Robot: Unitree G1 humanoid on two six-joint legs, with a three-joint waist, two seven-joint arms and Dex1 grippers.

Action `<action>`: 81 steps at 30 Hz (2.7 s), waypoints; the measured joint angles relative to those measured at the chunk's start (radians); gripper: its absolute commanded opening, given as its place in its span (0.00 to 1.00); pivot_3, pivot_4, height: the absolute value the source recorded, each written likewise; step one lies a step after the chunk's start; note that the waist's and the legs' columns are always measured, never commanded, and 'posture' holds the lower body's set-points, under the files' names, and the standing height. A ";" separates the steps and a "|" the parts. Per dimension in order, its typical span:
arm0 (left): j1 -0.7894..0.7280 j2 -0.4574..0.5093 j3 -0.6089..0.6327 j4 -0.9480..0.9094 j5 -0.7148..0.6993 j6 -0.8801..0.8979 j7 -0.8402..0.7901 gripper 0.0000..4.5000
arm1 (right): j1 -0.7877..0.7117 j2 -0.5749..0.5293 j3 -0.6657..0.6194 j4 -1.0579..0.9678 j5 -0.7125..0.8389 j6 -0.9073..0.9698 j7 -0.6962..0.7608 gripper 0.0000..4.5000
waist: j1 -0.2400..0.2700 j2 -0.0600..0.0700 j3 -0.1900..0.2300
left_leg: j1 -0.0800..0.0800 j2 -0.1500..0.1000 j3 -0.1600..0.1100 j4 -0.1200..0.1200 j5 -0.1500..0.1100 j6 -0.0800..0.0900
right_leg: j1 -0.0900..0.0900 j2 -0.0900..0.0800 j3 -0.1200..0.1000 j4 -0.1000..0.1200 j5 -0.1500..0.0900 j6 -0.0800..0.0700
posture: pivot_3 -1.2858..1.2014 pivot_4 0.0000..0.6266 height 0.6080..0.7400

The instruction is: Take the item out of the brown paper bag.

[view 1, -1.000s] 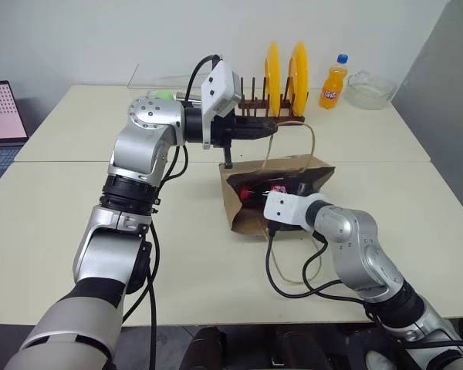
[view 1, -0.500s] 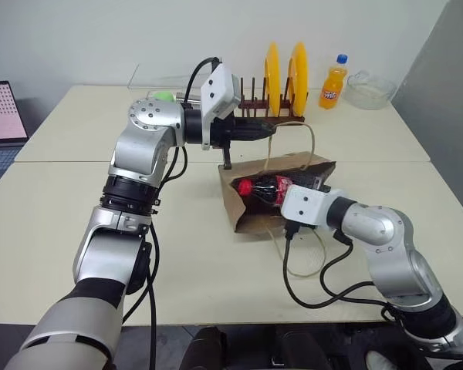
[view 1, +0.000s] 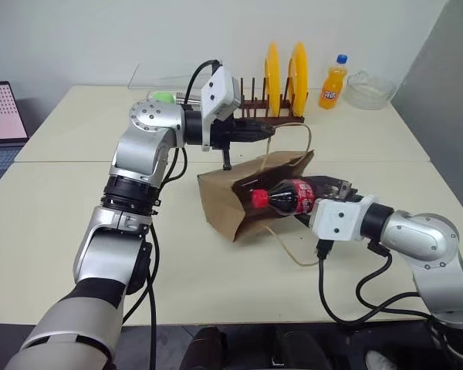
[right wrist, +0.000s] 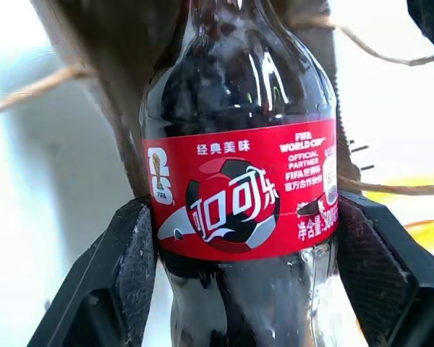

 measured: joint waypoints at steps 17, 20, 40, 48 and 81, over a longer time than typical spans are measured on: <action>0.000 0.012 -0.002 0.015 0.009 -0.020 -0.001 0.00 | 0.185 -0.066 -0.293 0.341 0.065 -0.116 -0.094 0.69 | 0.008 0.000 0.000 | 0.001 0.000 0.003 0.000 0.000 0.001 | 0.000 0.000 0.002 0.000 0.002 -0.004 | 0.52 0.24 1.00; 0.002 0.013 -0.002 0.012 0.009 -0.019 0.000 0.00 | 0.184 -0.073 -0.250 0.422 0.065 -0.109 -0.090 0.69 | 0.006 0.000 0.000 | 0.001 0.000 0.002 0.000 0.000 0.001 | 0.000 0.000 0.002 0.000 0.002 -0.004 | 0.52 0.24 1.00; 0.036 0.052 0.001 -0.025 0.012 -0.003 0.029 0.00 | 0.222 -0.179 -0.359 0.223 0.399 0.129 0.109 1.00 | 0.007 0.001 0.000 | 0.002 0.001 0.001 0.000 0.000 0.001 | 0.002 0.001 0.001 0.000 0.001 -0.002 | 0.52 0.24 1.00; 0.036 0.090 0.010 0.096 0.063 -0.059 0.091 0.00 | 0.049 -0.094 -0.498 -0.055 0.917 0.470 0.027 1.00 | 0.012 0.001 0.000 | 0.004 0.001 -0.001 0.000 -0.001 0.001 | 0.005 0.000 0.000 -0.001 0.000 0.000 | 0.52 0.24 1.00; 0.550 0.205 0.370 -0.522 -0.080 0.360 0.493 0.93 | 0.204 0.106 -0.311 0.018 0.709 0.160 -0.298 1.00 | 0.021 0.001 0.000 | 0.003 0.001 -0.001 -0.001 -0.001 0.001 | 0.004 -0.001 0.000 -0.001 0.002 -0.003 | 0.52 0.24 1.00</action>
